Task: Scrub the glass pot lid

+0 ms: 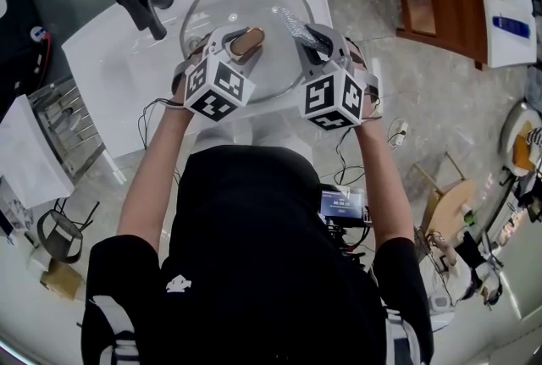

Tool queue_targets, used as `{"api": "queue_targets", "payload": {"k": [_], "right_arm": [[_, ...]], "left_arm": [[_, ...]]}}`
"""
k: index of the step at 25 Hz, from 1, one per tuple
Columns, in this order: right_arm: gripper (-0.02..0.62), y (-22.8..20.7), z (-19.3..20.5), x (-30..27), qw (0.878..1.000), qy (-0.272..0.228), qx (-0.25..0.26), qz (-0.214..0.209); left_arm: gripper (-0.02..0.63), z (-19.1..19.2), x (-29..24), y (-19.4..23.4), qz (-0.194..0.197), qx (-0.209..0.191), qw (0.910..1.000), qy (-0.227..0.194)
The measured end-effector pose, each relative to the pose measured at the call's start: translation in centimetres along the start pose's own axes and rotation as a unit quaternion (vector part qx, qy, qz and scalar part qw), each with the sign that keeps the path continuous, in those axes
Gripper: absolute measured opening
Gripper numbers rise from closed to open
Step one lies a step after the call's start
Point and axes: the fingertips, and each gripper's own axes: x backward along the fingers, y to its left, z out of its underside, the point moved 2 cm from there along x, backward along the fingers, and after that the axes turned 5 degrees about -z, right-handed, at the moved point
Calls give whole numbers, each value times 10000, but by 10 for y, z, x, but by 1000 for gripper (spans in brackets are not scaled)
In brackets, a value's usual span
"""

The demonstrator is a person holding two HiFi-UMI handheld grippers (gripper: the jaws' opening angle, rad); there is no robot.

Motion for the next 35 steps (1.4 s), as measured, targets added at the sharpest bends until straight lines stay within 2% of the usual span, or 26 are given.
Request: {"api": "queue_targets", "payload": {"k": [14,25,30,35], "right_arm": [[71,-14,-5,-22,9939,424,1020,-72],[71,-5,-4,-38,9890,705,1221,-451],[69,-4,-4,-39,9831,938,1439,-631],[67,-5,-5,-41,9806,1099,1366,-880]], "left_arm": [[169,0,0,0,24,4,10000,-23],[169,1,1,0,55,21,10000,-52],[167,-1,0,0,71,21,10000,-52],[167,0,1,0,62,29,10000,-57]]}}
